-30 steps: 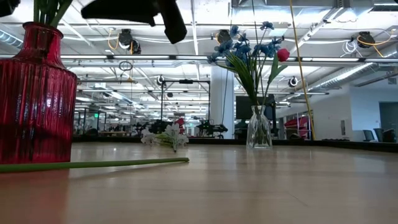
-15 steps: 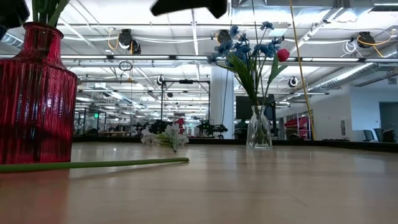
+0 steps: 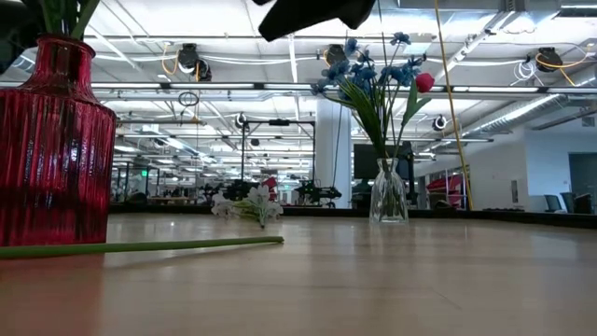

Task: Sort flowers into vase by color
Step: Put the bottom white flower into the red vase

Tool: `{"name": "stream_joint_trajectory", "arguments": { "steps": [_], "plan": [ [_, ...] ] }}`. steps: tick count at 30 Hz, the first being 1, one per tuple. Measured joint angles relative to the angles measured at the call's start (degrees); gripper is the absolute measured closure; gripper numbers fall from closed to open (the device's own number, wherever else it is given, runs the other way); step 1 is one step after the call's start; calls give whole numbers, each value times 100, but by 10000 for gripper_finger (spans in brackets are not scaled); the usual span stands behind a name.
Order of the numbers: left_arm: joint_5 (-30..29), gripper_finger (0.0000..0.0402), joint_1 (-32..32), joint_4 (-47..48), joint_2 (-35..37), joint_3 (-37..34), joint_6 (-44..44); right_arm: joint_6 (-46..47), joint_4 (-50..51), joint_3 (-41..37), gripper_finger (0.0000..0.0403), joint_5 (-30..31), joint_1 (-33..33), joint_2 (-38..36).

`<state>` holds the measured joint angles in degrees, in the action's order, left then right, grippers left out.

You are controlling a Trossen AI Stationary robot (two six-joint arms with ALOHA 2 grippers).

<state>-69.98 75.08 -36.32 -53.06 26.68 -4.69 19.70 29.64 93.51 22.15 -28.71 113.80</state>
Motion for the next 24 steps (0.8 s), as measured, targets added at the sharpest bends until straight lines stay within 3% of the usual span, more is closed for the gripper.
{"name": "stream_joint_trajectory", "arguments": {
  "steps": [3, 7, 11, 14, 20, 24],
  "plan": [
    [-2, 221, 19, 165, 46, 86, -5, 112, 12, 2, 204, -4, 0, 23],
    [-81, 221, 16, 1052, 278, 487, -4, 168, -63, 0, 204, -2, 5, 28],
    [-87, 221, 16, 2431, 561, 971, 396, 196, -155, 0, 204, -4, 5, 28],
    [8, 221, 16, 3970, 743, 1381, 1382, 232, -162, 0, 204, -4, 5, 28],
    [1466, 221, -49, 7135, 776, 2349, 3765, 169, -250, 0, 204, -4, -4, 26],
    [2187, 221, -118, 8129, 758, 2734, 4861, -130, -305, 0, 204, -2, -43, 26]
  ]
}}
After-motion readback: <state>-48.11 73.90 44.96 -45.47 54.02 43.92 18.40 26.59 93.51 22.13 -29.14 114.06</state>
